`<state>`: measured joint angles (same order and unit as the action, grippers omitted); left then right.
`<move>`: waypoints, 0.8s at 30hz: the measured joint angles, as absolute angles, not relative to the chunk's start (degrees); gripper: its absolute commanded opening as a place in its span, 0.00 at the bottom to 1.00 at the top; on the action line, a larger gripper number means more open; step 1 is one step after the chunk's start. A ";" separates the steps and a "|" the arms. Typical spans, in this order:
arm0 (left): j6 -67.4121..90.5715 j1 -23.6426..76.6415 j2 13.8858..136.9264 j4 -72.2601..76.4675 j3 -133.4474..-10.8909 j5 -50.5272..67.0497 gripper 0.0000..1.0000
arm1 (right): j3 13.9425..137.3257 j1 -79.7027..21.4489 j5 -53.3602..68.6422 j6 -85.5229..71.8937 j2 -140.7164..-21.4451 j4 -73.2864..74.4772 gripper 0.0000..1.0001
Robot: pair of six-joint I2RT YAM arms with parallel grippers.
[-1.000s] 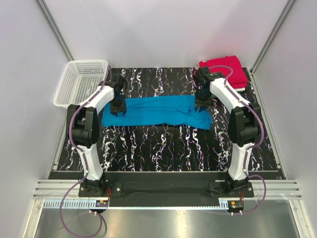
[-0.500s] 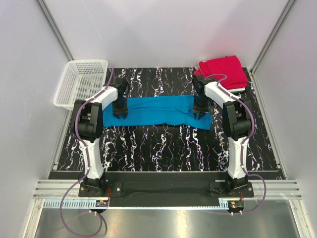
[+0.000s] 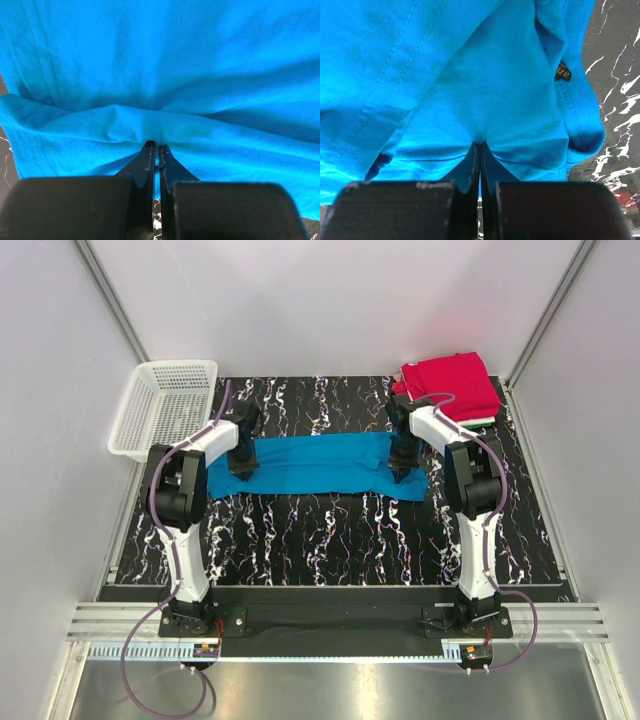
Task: Fold and stack the t-shirts
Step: Fold the tshirt
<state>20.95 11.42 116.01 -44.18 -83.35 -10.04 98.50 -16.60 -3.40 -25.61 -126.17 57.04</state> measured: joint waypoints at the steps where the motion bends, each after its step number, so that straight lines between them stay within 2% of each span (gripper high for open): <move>1: 21.04 11.42 115.94 -44.03 -83.20 -10.07 0.00 | 98.85 -16.60 -3.42 -25.65 -126.39 57.36 0.00; 17: 21.34 13.19 111.59 -49.01 -76.62 -8.75 0.00 | 100.82 -16.62 -3.38 -25.76 -127.66 59.57 0.00; 24: 21.21 16.84 108.90 -53.63 -72.29 -6.98 0.00 | 108.90 -16.62 -3.33 -25.21 -132.57 65.52 0.00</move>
<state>21.21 16.84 108.90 -53.63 -72.29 -6.98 108.90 -16.62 -3.33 -25.21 -132.57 65.52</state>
